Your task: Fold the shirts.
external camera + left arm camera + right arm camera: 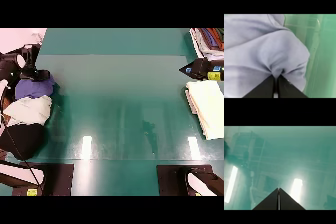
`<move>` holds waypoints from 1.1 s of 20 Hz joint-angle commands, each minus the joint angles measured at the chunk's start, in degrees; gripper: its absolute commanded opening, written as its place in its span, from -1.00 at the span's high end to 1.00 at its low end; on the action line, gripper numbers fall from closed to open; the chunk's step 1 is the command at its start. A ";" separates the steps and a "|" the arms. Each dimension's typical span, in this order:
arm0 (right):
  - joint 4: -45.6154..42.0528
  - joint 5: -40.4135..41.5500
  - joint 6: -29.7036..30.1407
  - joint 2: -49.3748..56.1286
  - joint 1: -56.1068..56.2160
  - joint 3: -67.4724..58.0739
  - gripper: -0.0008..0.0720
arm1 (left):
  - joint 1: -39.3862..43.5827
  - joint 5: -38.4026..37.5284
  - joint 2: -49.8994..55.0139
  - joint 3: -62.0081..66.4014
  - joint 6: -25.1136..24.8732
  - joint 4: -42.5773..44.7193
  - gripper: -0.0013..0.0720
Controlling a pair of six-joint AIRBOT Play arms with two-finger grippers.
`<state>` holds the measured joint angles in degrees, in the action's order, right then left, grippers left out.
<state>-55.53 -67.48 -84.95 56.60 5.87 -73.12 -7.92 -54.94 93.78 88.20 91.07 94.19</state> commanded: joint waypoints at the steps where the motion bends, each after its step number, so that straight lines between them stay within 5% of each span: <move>1: 0.02 0.11 -0.02 -0.04 0.00 -1.49 0.93 | 0.02 -6.49 -3.56 7.52 0.46 -0.09 0.90; 5: -0.13 2.21 0.04 0.00 0.00 -10.14 0.93 | 3.69 -12.26 -16.90 16.55 -0.66 -0.17 0.90; 10: -0.15 3.74 2.12 0.00 0.00 -19.61 0.93 | 18.34 -20.39 -29.86 18.88 -1.46 -0.35 0.90; 14: -0.15 2.47 2.12 -0.02 0.00 -23.37 0.93 | 34.86 -23.67 -27.80 16.37 -0.87 -0.50 0.90; 19: 0.00 -0.22 2.12 -0.28 0.00 -24.35 0.93 | 53.00 -14.80 -16.04 11.98 -1.44 -9.20 0.89; 20: -0.04 -1.07 2.10 -0.28 0.00 -24.33 0.93 | 54.97 -12.28 -13.42 11.98 -2.73 -10.14 0.26; 21: -0.02 -1.88 2.10 -0.28 0.00 -24.33 0.93 | 56.37 -9.88 -10.99 11.98 -2.99 -10.27 -0.66; 22: 0.00 -2.62 2.10 -0.31 0.00 -24.35 0.93 | 56.63 -8.50 -9.38 11.98 -2.99 -10.25 -0.71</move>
<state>-55.64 -67.72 -82.83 56.38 5.87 -97.12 43.51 -69.28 78.81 100.82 89.14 86.35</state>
